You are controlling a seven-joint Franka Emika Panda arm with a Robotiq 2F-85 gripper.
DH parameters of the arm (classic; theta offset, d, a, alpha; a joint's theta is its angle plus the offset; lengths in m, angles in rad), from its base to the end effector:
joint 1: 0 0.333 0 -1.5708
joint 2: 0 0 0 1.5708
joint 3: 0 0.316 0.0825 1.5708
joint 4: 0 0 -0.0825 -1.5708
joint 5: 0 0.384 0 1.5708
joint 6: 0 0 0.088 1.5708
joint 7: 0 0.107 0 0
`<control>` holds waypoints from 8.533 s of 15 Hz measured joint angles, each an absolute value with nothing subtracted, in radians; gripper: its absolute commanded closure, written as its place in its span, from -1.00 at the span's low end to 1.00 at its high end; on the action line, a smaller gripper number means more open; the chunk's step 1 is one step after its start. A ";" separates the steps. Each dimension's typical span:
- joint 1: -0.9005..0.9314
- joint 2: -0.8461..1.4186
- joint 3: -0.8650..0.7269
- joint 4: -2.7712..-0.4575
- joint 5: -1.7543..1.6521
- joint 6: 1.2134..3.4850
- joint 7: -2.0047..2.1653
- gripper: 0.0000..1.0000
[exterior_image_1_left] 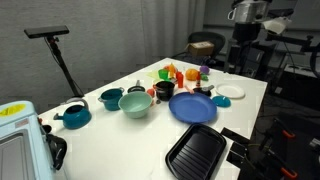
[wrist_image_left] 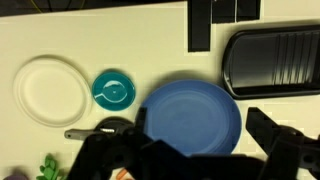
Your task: Take the spoon and mix the objects in the black pot
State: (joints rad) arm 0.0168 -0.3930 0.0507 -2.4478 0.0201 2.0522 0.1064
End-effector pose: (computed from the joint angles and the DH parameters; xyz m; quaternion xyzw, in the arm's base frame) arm 0.4202 0.0300 0.4434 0.9997 -0.0261 -0.0014 0.0009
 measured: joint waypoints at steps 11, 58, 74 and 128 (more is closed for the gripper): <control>0.015 -0.036 0.038 -2.120 0.049 2.138 0.122 -1.00; 0.285 0.808 -0.101 -1.236 -0.291 2.059 0.502 -1.00; 0.307 0.984 -0.146 -0.965 -0.307 1.898 0.505 0.34; 0.274 1.169 -0.194 -0.652 -0.267 1.795 0.521 0.33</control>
